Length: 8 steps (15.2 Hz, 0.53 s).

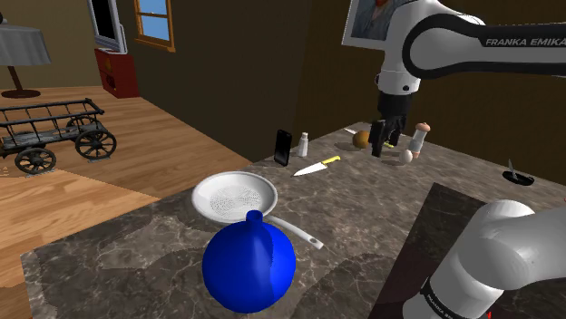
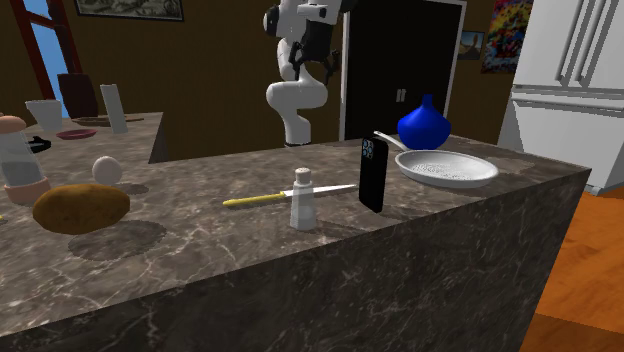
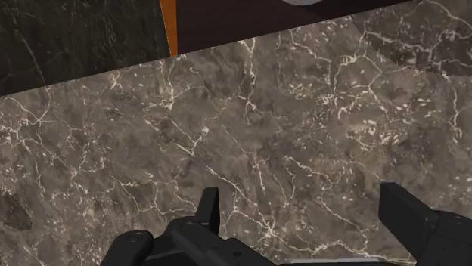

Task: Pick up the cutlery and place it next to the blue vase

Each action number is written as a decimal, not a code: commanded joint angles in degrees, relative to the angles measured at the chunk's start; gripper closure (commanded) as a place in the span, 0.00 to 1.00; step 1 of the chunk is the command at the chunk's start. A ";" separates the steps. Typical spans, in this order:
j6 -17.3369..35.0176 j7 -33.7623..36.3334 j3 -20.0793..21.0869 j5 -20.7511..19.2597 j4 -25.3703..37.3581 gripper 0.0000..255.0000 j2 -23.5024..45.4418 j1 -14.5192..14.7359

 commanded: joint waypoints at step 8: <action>12.97 12.38 1.12 1.89 1.94 0.00 13.44 -4.32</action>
